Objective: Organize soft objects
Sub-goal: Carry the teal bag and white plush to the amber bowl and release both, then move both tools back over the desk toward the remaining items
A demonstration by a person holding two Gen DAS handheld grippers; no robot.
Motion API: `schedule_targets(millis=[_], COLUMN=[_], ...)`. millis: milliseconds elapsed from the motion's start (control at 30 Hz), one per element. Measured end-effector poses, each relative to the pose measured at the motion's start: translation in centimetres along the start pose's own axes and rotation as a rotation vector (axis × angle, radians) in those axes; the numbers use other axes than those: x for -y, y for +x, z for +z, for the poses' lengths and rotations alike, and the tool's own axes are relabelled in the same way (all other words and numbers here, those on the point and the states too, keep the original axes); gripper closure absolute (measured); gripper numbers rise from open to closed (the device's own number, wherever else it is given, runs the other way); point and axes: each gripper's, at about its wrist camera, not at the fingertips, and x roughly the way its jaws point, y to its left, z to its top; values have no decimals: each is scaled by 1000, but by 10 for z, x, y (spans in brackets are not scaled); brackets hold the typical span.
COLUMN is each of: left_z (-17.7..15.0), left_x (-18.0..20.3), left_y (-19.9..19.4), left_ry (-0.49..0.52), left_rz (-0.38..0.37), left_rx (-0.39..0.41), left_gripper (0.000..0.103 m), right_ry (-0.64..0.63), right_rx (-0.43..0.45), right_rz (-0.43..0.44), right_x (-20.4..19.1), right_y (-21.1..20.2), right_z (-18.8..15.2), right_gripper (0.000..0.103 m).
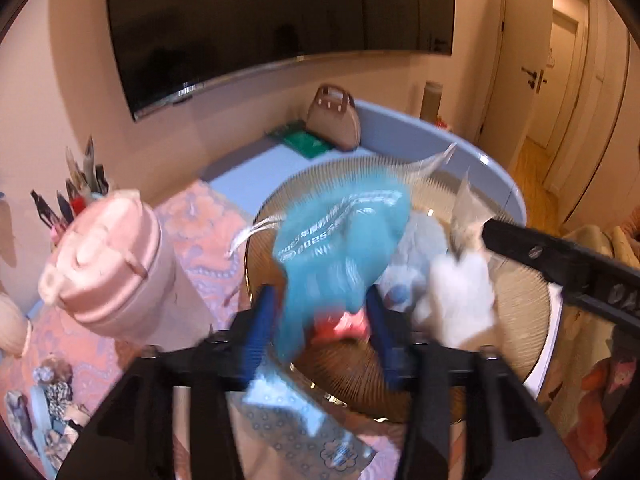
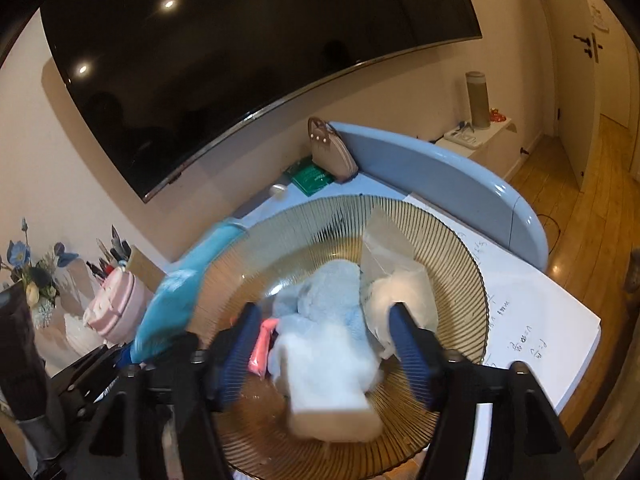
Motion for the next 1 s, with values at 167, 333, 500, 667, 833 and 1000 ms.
schedule_targets(millis=[167,333,500,667,833,1000], left_z=[-12,-28,-57,-88,-129,-175], left_x=[-3,-16,-45,-90,-144,-208], left_y=[-12,-40,-82,-131,-181,-232], left_ry=[-7,-26,-51,-132,-255,-379], left_rz=[-87,-148,-141,-76,27,176], left_rx=[-11,5,31,100,155,169], left_gripper=[29,29,29,29,29,29], right_ry=[28,31,16,-55,-156,-254], right_rx=[-9,-4,4,-5,-36,-73], right_rz=[31,61,102,141,194,253], right_x=[10,4,-17,-55,-105,-155], right_y=[-7,-23,-36,-44,-45,-43], right_z=[-10,-19,-28,-41,-63,-94], right_gripper=[36,36,36,36,36,36])
